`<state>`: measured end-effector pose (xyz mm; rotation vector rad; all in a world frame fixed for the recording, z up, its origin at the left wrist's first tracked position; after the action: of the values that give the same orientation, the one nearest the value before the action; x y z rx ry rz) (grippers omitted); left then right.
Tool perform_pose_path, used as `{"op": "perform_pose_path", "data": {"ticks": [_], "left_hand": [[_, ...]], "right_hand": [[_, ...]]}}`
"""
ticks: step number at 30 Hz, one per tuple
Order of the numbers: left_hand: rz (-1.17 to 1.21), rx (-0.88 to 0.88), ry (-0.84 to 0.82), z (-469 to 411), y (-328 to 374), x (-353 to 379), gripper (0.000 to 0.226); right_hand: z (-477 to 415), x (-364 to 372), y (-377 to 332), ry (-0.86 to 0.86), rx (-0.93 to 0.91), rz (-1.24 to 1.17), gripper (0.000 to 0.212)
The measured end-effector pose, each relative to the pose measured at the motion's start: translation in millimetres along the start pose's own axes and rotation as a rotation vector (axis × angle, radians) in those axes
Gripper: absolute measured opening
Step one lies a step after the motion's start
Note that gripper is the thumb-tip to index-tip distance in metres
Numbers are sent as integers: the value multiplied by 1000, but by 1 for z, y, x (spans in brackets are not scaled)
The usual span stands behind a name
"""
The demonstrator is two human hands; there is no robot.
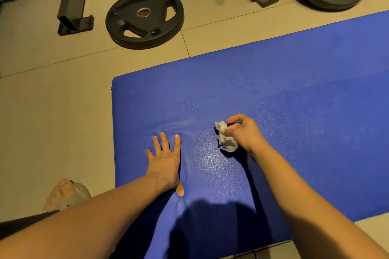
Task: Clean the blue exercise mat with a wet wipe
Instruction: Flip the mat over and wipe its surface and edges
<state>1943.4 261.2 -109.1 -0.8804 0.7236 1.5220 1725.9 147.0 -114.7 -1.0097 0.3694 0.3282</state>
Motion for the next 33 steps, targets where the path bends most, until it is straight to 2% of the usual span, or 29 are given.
{"op": "perform_pose_path", "data": {"ticks": [2, 5, 8, 12, 16, 21, 23, 25, 29, 31, 33], "left_hand": [[2, 5, 3, 0, 0, 1, 177], [-8, 9, 13, -1, -1, 2, 178], [9, 8, 9, -1, -1, 1, 177], [15, 9, 9, 0, -1, 2, 177], [11, 9, 18, 0, -1, 2, 177], [21, 12, 16, -1, -3, 5, 178], [18, 14, 21, -1, -4, 5, 177], [17, 11, 19, 0, -4, 3, 177], [17, 11, 11, 0, -1, 2, 176], [18, 9, 16, 0, -2, 2, 176], [24, 11, 18, 1, -2, 3, 177]], "right_hand": [[-11, -11, -2, 80, -33, 220, 23], [-7, -16, -3, 240, -263, 579, 13], [-1, -4, -1, 281, -407, 663, 5], [16, 24, 9, 331, -517, 622, 14], [38, 61, 9, 320, -717, 717, 26], [62, 103, 17, 51, -957, 772, 47], [56, 94, 23, 19, -1049, 761, 52], [41, 70, 33, 83, -1011, 809, 58], [25, 26, 50, 305, -753, 842, 64], [34, 41, 45, 299, -711, 802, 66], [52, 72, 36, 239, -756, 766, 66]]}}
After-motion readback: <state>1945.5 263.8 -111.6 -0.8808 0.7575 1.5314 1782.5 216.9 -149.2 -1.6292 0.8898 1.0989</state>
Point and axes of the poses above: each hand's wrist, its own z-axis away from the middle knuckle, its own x-axis out of the palm, y = z × x, the point moved 2 cm from there along -z, towards the middle knuckle, and after that the axes turned 12 degrees about y, right-handed, at the moved point
